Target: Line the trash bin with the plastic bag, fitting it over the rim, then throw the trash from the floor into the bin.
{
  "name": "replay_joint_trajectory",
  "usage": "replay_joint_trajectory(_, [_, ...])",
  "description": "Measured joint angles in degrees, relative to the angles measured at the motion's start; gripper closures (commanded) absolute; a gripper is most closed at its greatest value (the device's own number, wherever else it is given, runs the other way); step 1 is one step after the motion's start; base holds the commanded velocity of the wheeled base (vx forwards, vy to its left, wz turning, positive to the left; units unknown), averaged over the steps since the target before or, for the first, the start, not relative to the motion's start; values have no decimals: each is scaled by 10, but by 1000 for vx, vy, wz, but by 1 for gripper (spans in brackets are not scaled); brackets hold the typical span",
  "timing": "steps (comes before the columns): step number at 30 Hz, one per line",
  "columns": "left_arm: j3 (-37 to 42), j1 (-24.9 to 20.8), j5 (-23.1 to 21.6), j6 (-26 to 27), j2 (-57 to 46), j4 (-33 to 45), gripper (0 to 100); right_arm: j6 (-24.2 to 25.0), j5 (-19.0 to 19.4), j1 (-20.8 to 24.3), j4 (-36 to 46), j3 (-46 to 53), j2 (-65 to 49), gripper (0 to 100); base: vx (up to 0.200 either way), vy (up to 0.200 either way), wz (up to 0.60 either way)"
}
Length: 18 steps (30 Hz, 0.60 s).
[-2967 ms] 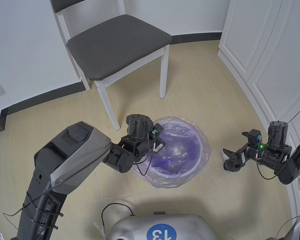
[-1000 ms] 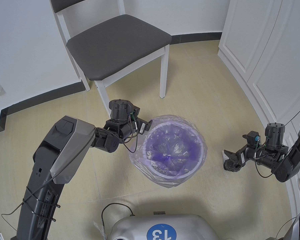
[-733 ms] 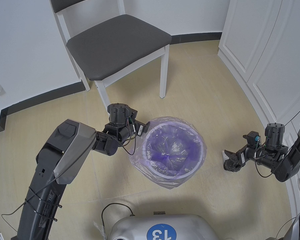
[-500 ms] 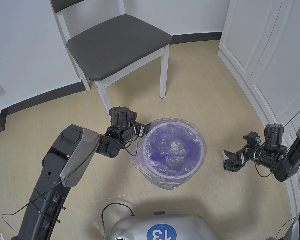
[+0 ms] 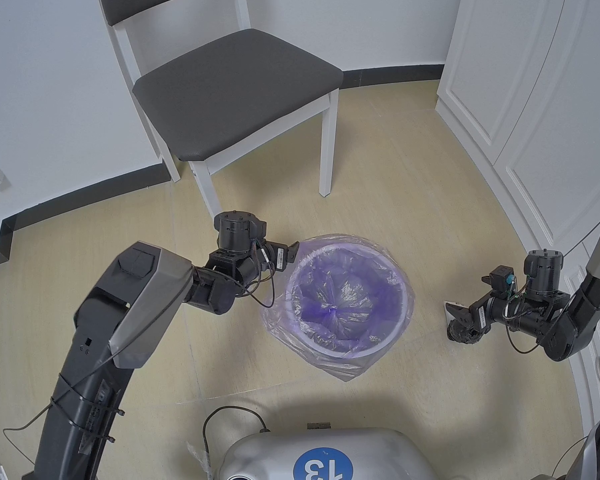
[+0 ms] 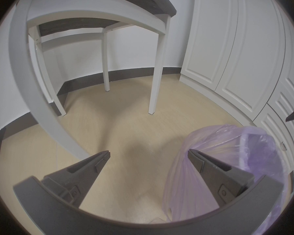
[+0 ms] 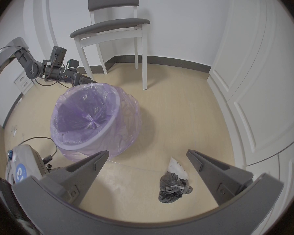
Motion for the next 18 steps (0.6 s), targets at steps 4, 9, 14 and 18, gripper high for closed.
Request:
replay_joint_trajectory(4, [95,0,1,-39,-55,-19,0,19,25,-10,20,-10,2,0,0,0,0])
replay_joint_trajectory(9, [209,4,0,-101,-125,-75,0,47,46,-27,83,-32,3,0,0,0,0])
replay_joint_trajectory(14, [315,12,0,-125,-184,-151,0,42,48,-51,149,-58,6,0,0,0,0])
replay_joint_trajectory(18, [415,15,-7,-128,-228,-235,0,23,33,-69,167,-80,20,0,0,0,0])
